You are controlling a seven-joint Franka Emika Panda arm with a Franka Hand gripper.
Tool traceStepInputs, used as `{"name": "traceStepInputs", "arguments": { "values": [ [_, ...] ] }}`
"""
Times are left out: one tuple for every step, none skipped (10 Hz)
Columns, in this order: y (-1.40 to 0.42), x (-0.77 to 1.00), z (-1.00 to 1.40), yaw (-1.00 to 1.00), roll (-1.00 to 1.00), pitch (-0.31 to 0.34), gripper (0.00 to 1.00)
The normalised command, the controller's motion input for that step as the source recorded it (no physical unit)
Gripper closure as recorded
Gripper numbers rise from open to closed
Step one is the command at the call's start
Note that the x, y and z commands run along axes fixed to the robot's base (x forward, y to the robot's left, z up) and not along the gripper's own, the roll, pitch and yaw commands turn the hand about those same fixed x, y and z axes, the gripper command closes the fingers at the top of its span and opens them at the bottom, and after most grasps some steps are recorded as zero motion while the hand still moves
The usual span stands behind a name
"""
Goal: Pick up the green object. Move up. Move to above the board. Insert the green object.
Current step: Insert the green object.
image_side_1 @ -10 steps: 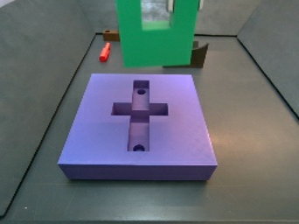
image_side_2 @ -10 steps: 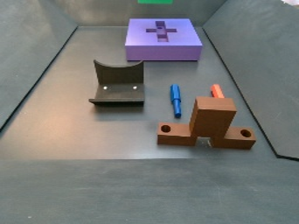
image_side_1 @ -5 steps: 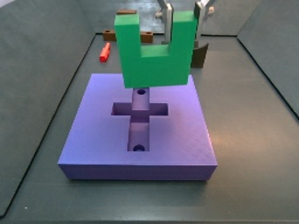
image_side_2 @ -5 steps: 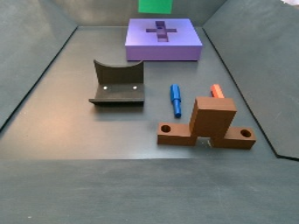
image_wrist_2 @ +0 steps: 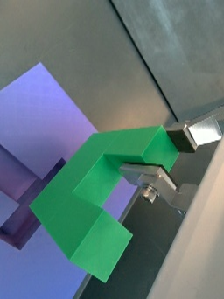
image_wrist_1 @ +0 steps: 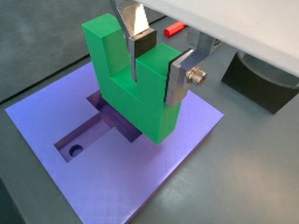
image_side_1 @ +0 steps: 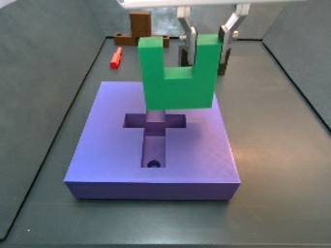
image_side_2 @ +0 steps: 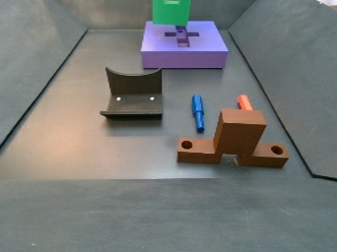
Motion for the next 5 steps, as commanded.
{"name": "traceStepInputs", "arguments": {
  "values": [
    [-0.13,-0.07,-0.21,0.00,0.27,-0.044,1.00],
    [-0.07,-0.11,-0.25,0.01,0.23,-0.066,1.00],
    [-0.03,-0.18,-0.23,0.00,0.17,-0.074,1.00],
    [-0.01,-0.15,-0.11,0.00,0.01,-0.073,1.00],
    [0.00,-0.18,-0.10,0.04,0.00,-0.106,1.00]
  ]
}}
